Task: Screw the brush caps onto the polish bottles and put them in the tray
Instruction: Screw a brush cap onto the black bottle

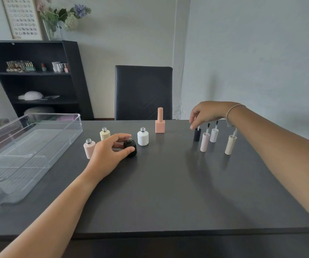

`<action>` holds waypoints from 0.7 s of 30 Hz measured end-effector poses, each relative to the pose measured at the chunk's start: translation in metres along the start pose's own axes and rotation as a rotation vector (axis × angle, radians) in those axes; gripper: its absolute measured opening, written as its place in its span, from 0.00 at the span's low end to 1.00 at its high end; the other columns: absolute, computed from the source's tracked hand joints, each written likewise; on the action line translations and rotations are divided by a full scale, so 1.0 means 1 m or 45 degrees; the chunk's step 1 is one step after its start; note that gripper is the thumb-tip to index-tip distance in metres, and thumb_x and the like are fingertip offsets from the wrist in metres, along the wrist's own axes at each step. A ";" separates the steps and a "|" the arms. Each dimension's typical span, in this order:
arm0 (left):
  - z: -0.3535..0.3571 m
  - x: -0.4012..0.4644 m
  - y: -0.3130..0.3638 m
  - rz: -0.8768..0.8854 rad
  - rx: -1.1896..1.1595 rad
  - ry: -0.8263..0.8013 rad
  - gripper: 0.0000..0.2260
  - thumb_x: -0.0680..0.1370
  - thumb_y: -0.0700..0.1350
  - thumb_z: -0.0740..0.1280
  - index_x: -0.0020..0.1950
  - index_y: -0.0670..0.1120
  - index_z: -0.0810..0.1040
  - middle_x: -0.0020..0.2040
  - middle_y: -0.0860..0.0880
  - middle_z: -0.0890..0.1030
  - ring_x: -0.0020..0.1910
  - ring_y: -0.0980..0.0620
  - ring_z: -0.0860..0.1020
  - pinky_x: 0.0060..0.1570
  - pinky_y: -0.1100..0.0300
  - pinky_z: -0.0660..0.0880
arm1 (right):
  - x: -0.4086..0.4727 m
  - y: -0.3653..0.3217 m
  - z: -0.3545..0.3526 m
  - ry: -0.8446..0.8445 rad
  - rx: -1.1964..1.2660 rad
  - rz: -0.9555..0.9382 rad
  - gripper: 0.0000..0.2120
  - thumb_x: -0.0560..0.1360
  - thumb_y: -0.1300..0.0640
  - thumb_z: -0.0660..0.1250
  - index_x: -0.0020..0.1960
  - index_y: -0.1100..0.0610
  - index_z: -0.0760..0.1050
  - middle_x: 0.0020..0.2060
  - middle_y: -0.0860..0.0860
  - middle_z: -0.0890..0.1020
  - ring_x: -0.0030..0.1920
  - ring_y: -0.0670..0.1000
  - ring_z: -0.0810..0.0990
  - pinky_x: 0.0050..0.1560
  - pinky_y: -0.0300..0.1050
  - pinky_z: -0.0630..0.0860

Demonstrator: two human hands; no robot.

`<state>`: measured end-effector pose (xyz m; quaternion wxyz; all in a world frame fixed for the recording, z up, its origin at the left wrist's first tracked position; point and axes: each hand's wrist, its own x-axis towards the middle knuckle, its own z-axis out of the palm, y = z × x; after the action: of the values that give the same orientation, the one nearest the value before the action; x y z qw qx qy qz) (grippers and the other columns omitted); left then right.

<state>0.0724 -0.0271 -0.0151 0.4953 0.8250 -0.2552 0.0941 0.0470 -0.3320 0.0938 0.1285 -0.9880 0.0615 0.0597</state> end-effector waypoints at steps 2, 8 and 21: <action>0.000 0.000 0.000 0.005 0.009 0.003 0.16 0.70 0.45 0.74 0.48 0.64 0.74 0.46 0.62 0.79 0.45 0.64 0.78 0.41 0.75 0.71 | 0.002 -0.002 0.001 -0.056 -0.059 0.030 0.10 0.68 0.52 0.72 0.48 0.53 0.78 0.42 0.45 0.77 0.50 0.49 0.75 0.43 0.40 0.69; -0.001 0.001 0.002 0.003 0.024 -0.001 0.15 0.70 0.45 0.74 0.50 0.61 0.75 0.45 0.62 0.79 0.45 0.64 0.78 0.42 0.74 0.71 | 0.004 -0.007 0.006 -0.165 -0.170 0.103 0.10 0.69 0.55 0.72 0.49 0.56 0.79 0.39 0.46 0.77 0.37 0.46 0.74 0.34 0.37 0.68; 0.000 -0.001 0.002 0.003 0.009 0.000 0.15 0.70 0.44 0.73 0.50 0.61 0.75 0.46 0.61 0.79 0.47 0.62 0.78 0.45 0.71 0.71 | 0.007 -0.002 0.014 -0.125 -0.148 0.085 0.09 0.71 0.60 0.69 0.51 0.57 0.79 0.41 0.49 0.79 0.34 0.42 0.71 0.31 0.36 0.66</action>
<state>0.0704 -0.0272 -0.0138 0.4921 0.8266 -0.2559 0.0956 0.0529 -0.3271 0.0798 0.0716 -0.9871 0.0845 0.1159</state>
